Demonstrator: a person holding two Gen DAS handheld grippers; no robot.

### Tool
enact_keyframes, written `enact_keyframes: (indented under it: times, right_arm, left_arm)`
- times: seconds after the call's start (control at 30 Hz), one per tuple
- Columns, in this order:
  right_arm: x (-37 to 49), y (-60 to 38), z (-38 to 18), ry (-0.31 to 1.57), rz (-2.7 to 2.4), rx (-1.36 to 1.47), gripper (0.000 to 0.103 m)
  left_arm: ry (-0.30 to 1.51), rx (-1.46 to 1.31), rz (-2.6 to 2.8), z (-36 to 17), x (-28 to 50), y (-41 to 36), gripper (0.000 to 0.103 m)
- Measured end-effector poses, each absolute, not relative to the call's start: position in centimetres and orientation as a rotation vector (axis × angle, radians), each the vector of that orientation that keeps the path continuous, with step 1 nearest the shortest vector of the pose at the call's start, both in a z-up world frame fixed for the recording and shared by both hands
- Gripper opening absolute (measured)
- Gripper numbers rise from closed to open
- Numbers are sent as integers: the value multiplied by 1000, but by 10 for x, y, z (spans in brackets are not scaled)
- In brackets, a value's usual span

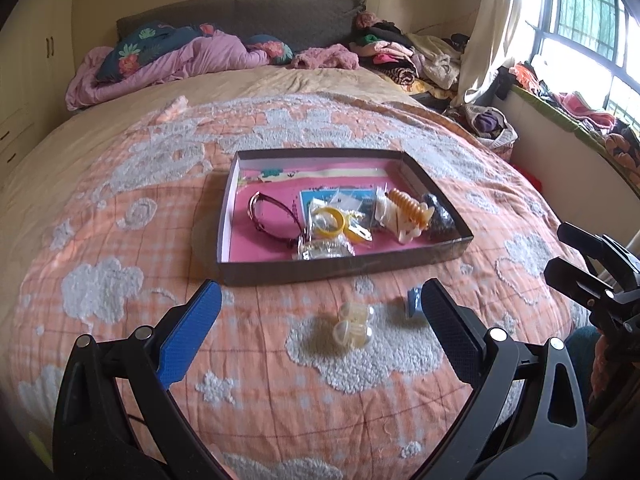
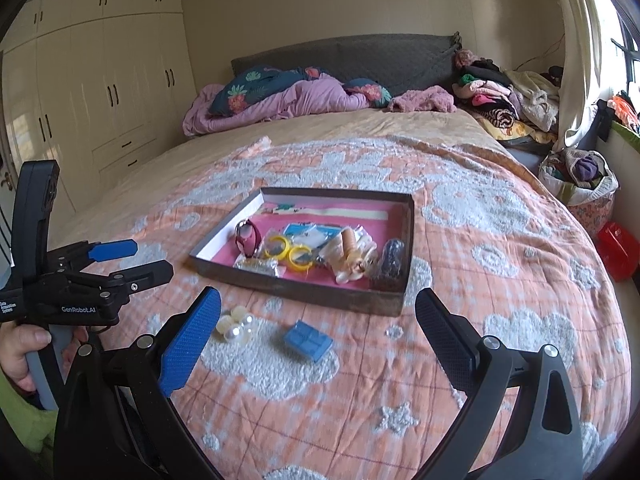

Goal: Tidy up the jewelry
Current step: 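Withdraw both tools from the box toward the pearl earrings and blue box, then grasp the pearl earrings with the left tool while the right tool grasps the blue box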

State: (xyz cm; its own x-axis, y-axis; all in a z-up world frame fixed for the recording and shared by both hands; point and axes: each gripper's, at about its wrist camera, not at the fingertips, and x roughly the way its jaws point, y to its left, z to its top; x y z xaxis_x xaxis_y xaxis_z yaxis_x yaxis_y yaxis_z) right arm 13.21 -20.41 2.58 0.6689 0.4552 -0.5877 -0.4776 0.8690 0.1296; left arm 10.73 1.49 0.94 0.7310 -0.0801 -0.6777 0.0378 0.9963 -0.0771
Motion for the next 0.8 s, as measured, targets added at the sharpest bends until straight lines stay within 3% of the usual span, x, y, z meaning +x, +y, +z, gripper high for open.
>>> enact_keyframes:
  times: [0.8]
  right_arm:
    - [145,-191,-33,788,521,-110,97]
  left_arm:
    - [875,-73,-96,-44,119,12,93]
